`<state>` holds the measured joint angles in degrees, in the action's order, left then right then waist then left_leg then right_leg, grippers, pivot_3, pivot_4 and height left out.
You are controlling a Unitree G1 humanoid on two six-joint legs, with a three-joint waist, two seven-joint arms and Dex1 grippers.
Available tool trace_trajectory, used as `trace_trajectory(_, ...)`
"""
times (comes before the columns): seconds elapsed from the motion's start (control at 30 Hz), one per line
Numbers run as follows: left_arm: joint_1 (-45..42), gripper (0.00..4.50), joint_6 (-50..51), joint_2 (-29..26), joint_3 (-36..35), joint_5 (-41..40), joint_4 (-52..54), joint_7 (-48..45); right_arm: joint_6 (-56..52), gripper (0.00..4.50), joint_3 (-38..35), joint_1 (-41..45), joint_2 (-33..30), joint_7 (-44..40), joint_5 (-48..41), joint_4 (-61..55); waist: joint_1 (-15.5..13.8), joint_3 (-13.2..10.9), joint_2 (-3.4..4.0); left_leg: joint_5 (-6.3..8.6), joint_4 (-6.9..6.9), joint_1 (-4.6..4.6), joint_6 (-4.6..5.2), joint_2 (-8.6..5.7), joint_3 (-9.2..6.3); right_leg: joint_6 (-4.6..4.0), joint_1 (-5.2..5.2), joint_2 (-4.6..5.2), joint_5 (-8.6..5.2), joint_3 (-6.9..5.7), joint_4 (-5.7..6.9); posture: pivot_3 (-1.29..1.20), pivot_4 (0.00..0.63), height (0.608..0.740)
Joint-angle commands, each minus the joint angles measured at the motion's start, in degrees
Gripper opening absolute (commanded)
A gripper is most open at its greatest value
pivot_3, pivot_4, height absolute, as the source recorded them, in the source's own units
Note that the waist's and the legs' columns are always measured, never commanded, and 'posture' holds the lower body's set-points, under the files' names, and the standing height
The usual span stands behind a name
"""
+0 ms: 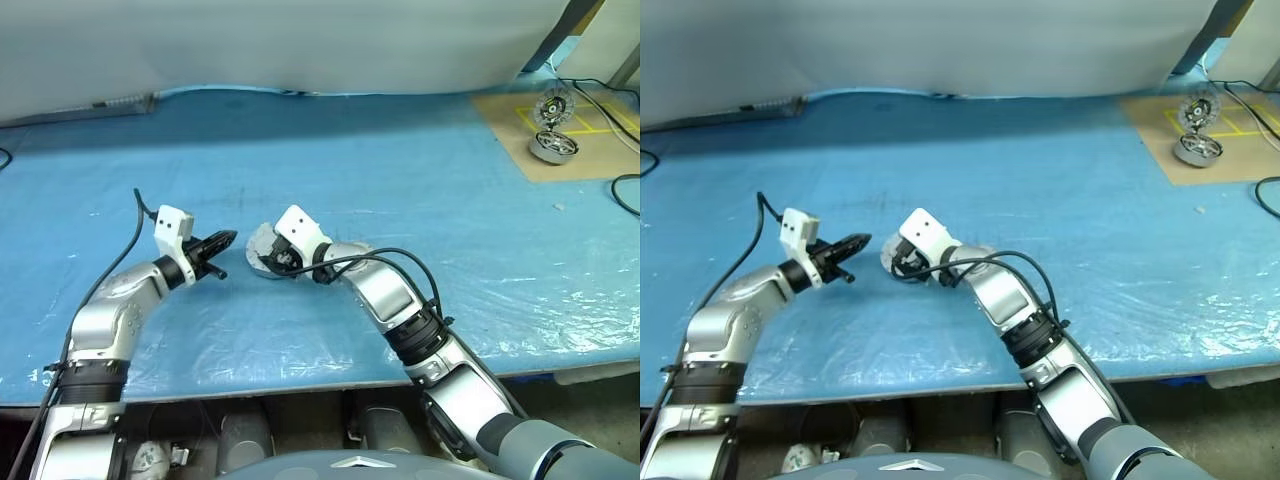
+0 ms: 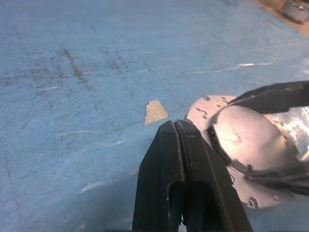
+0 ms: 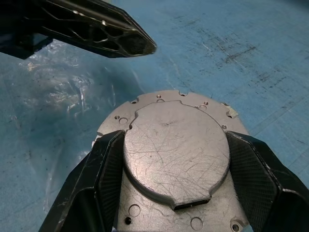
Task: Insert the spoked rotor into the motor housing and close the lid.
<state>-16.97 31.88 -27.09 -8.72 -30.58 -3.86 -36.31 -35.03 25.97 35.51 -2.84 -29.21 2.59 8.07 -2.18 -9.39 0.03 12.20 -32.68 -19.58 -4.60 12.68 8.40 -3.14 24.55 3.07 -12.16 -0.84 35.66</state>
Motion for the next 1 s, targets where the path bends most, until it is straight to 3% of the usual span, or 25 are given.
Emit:
trace_trajectory(0.03,-2.76,0.02,4.41,1.10,-2.98,-3.90,-0.08,1.10,-1.08,2.95,0.94,-1.03,-0.33,0.45,1.43,1.99,0.00,0.00,-0.01,0.00,-0.01,-0.01,0.00,0.00,0.00,0.00,0.00,0.00,0.00,0.00,0.00,0.00,0.150,0.740)
trace_trajectory(0.23,-3.07,0.02,10.91,2.85,-3.21,-7.03,0.67,1.60,-0.80,2.95,1.24,-0.95,-0.20,0.51,1.51,2.46,-0.02,0.00,-0.01,0.00,-0.01,-0.01,0.00,0.00,0.00,0.00,0.00,0.00,0.00,0.01,0.00,0.00,0.150,0.740)
trace_trajectory(0.9,0.67,0.02,12.67,2.47,2.78,-2.96,2.72,-0.47,-0.51,2.95,0.93,-1.20,0.15,-0.76,0.31,1.73,-0.08,0.00,0.00,0.01,0.07,0.11,0.01,0.00,0.00,0.14,-0.13,0.02,-0.09,0.00,-0.12,0.00,0.150,0.740)
trace_trajectory(0.93,0.72,0.00,12.47,2.43,2.91,-2.65,2.59,-0.50,-0.79,3.68,0.55,-1.27,0.09,-1.00,-0.04,1.10,-0.08,0.00,0.00,0.01,0.09,0.13,0.02,0.00,0.00,0.20,-0.15,0.02,-0.11,0.00,-0.14,0.00,0.150,0.740)
trace_trajectory(1.0,0.72,0.00,12.17,2.38,3.03,-2.21,2.34,-0.59,-1.22,4.31,0.11,-1.12,-0.23,-1.27,-0.12,-0.04,-0.11,0.01,0.00,0.01,0.16,0.14,0.02,-0.02,0.00,0.29,-0.16,0.02,-0.17,0.01,-0.20,0.00,0.150,0.740)
